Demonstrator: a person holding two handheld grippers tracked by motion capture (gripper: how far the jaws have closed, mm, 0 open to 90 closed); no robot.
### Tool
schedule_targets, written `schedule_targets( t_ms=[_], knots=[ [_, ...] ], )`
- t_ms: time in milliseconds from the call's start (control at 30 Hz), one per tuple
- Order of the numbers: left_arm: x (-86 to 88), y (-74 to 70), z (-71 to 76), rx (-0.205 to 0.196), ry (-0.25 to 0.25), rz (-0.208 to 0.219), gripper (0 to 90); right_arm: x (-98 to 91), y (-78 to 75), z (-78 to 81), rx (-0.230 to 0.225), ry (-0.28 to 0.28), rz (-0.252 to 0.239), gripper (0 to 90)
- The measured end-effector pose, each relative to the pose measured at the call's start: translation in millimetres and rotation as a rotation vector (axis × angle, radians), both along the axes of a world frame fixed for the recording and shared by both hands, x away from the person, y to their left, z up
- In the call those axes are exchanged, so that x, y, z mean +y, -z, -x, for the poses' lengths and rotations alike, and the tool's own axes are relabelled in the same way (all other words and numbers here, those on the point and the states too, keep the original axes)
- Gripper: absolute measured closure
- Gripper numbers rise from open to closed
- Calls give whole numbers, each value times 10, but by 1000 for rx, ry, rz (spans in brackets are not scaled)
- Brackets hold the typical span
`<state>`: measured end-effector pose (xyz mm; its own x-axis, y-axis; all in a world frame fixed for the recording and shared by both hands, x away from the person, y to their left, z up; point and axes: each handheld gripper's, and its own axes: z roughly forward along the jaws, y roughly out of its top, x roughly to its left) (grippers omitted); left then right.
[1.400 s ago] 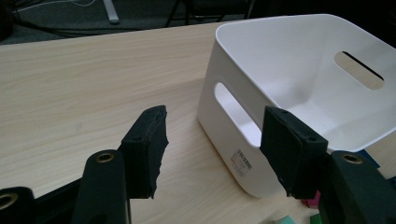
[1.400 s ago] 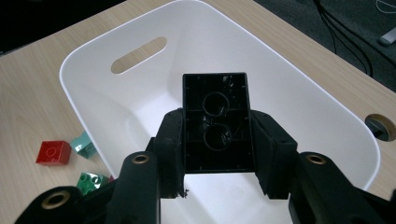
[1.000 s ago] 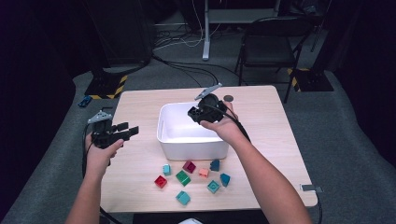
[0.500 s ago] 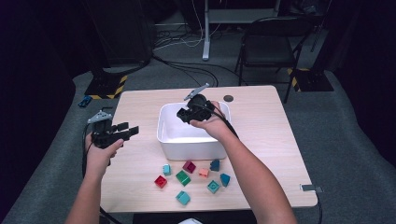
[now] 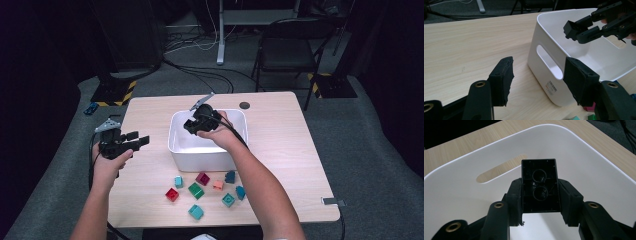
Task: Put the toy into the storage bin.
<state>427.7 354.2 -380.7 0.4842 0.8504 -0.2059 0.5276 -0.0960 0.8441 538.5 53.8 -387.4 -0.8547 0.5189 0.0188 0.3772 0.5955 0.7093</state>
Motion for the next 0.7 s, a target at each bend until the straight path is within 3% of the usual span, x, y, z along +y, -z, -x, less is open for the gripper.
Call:
schedule_targets(
  t_ms=[167,333,700],
  knots=[
    [0,-4,5,-1,-1,3,405,49,59,-25,21,10,27,562],
    [7,-9,6,0,-1,1,400,36,33,-11,7,20,21,529],
    [-3,4,0,1,-5,-9,396,-227,-266,220,-19,-15,-5,516]
  ],
)
